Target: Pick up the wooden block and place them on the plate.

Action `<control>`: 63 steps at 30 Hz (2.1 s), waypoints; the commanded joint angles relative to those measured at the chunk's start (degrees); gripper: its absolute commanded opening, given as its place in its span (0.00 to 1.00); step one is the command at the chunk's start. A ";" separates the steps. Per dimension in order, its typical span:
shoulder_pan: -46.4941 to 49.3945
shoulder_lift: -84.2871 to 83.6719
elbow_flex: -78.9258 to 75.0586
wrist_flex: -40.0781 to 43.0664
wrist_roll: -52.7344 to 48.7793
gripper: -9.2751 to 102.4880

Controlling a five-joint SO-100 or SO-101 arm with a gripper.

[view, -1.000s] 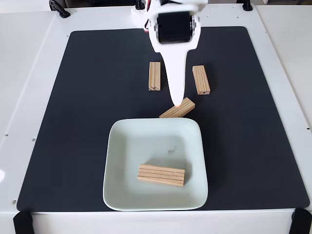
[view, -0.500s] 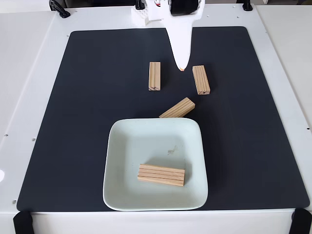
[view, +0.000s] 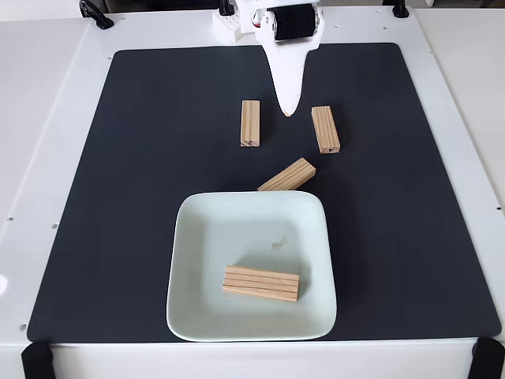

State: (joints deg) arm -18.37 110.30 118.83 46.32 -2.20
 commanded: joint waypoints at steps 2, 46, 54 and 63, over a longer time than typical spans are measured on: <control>0.79 2.20 0.09 0.18 -0.44 0.08; 24.52 -7.03 -7.65 19.95 53.70 0.07; 26.19 -1.85 -7.47 23.73 64.78 0.07; 25.31 13.71 0.35 19.78 64.86 0.08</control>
State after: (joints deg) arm 6.77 121.29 117.69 67.68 62.49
